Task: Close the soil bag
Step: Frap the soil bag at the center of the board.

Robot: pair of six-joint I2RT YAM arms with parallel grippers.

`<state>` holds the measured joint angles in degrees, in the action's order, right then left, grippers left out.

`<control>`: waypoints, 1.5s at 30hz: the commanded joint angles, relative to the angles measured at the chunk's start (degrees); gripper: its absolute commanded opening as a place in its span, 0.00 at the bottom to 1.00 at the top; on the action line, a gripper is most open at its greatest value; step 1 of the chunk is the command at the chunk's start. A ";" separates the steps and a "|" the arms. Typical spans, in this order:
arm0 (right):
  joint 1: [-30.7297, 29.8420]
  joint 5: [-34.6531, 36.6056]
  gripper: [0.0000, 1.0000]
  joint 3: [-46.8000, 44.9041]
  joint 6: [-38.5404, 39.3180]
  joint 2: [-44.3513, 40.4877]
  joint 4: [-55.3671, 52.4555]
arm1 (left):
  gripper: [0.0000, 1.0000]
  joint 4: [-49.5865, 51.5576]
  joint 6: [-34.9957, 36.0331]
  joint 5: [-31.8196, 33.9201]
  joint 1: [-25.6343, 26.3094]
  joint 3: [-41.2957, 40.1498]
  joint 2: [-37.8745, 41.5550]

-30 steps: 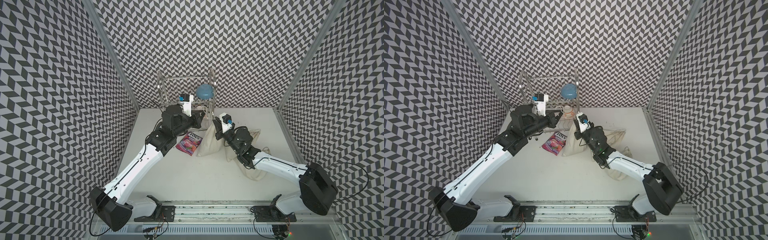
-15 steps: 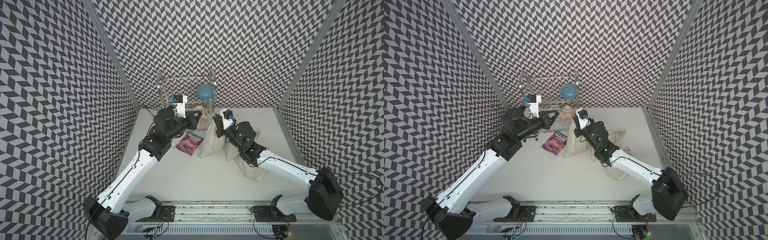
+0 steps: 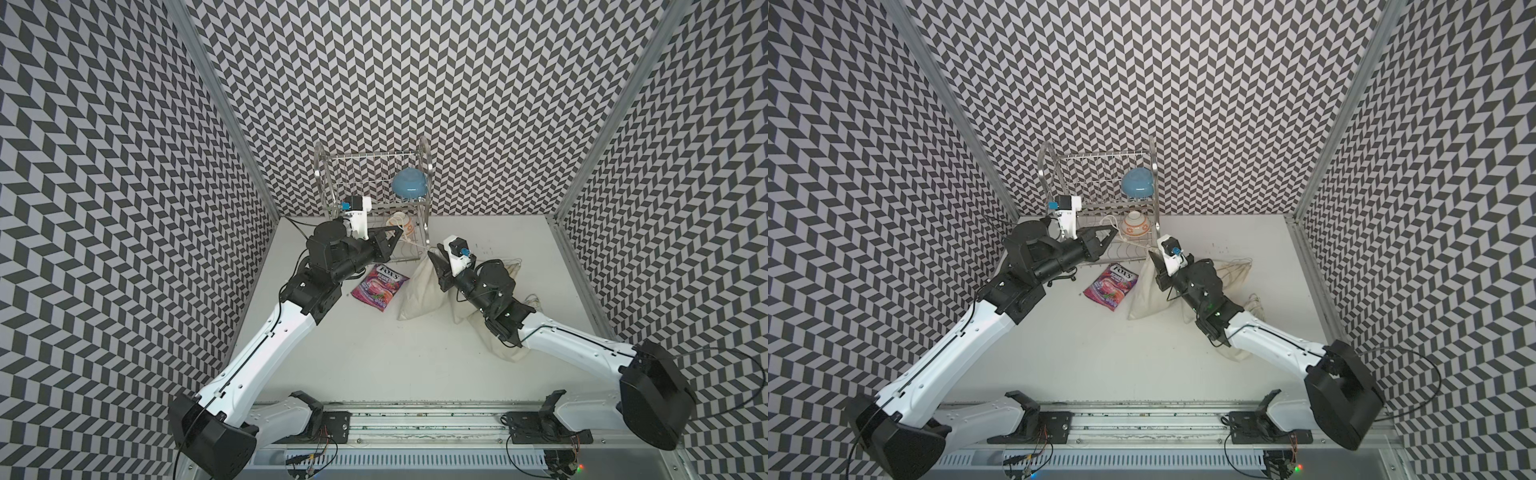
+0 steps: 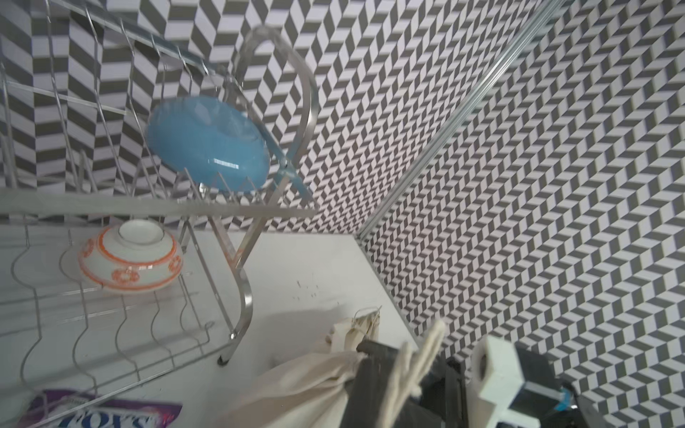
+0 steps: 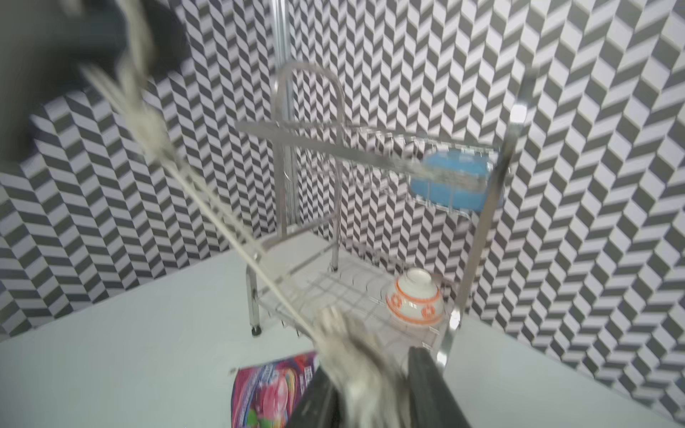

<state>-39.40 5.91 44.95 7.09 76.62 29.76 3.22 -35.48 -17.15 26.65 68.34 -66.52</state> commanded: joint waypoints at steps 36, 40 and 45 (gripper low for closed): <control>-6.81 -15.42 0.61 22.56 -12.48 9.99 -5.13 | 0.00 -18.34 -1.82 -1.45 2.53 -1.76 -1.16; -6.76 -6.48 0.29 22.30 -11.64 11.07 -10.37 | 0.00 -18.26 -1.70 -0.78 2.49 -1.74 -0.42; -4.38 8.36 0.11 15.26 -7.23 11.89 -16.11 | 0.00 -16.49 -1.61 1.39 -0.05 -0.53 3.48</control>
<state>-45.65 2.00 65.17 -2.50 87.18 20.86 -8.01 -37.12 -17.58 28.53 66.02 -67.81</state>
